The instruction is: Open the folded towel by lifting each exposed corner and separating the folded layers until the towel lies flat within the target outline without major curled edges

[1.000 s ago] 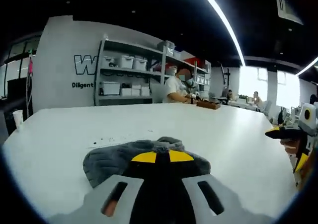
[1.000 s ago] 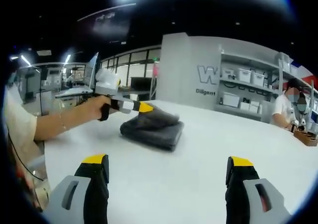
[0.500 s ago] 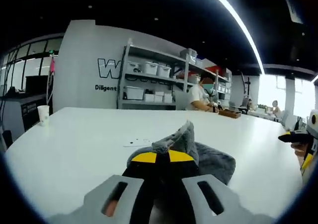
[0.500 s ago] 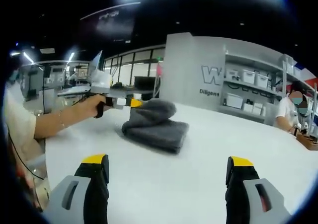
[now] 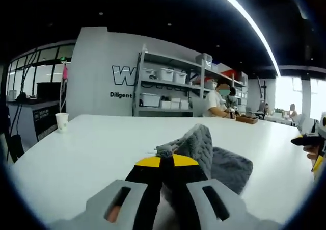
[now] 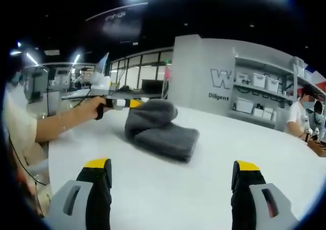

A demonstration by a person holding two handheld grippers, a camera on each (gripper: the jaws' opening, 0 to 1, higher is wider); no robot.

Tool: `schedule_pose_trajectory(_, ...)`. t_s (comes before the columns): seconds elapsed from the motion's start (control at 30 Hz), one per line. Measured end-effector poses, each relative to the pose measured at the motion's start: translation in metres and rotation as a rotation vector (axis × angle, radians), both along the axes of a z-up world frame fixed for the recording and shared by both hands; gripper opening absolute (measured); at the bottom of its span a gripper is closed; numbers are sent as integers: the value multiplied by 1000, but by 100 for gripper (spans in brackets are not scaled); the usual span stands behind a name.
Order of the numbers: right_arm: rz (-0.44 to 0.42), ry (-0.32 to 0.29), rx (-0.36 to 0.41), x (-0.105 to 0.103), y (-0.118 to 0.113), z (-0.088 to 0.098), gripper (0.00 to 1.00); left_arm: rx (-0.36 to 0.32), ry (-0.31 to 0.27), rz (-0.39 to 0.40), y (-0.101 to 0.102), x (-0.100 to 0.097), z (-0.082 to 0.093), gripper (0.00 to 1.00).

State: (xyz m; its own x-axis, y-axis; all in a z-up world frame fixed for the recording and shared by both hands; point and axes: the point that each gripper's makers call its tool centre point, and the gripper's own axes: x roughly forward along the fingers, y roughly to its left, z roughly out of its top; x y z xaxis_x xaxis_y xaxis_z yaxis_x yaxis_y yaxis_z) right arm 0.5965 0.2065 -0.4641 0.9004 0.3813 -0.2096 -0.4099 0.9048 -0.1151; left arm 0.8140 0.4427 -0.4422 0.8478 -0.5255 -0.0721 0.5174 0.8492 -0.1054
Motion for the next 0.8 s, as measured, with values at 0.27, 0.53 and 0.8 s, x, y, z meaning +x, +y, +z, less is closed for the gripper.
schedule_pose_trajectory(0.27, 5, 3, -5, 0, 2, -1, 98, -5, 9, 61, 33, -1, -8, 4)
schedule_pose_trajectory(0.53, 12, 6, -16, 0, 4, 0, 98, -37, 31, 106, 58, 0, -18, 4)
schedule_pose_trajectory(0.8, 16, 7, -17, 1, 5, -1, 98, -63, 48, 150, 76, -1, -26, 4)
